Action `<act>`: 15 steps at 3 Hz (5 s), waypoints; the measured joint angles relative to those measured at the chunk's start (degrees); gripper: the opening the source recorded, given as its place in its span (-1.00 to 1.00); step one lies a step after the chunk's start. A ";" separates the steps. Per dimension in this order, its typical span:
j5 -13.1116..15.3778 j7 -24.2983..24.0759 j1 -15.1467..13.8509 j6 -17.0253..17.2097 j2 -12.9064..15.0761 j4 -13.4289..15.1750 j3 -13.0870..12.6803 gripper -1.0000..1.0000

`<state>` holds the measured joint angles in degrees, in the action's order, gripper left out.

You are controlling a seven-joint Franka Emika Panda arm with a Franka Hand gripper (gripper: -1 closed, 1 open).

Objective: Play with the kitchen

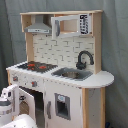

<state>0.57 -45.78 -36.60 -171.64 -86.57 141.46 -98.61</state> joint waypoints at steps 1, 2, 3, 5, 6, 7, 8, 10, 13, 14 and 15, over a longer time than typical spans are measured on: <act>0.05 -1.03 2.02 5.30 0.00 -1.22 -0.04 -1.00; 0.09 -2.10 3.89 10.67 0.00 -2.77 -0.10 -1.00; 0.21 -3.12 5.10 16.11 -0.01 -4.84 -0.16 -1.00; 0.67 -4.42 6.78 26.72 -0.01 -10.18 -0.34 -1.00; 0.89 -5.14 6.85 31.59 -0.01 -13.27 -0.45 -1.00; 4.35 -5.73 6.77 35.40 0.05 -14.95 -1.19 -1.00; 4.35 -5.75 6.94 35.90 0.16 -14.88 -1.53 1.00; 8.44 -7.22 10.59 44.22 0.76 -14.83 -3.23 1.00; 11.29 6.66 16.79 46.78 1.03 -14.67 2.17 1.00; 11.29 12.56 17.54 46.78 1.41 -14.53 4.02 1.00; 11.29 18.26 18.42 46.86 1.95 -14.12 5.37 1.00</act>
<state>11.86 -27.52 -18.18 -124.78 -84.62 127.34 -93.23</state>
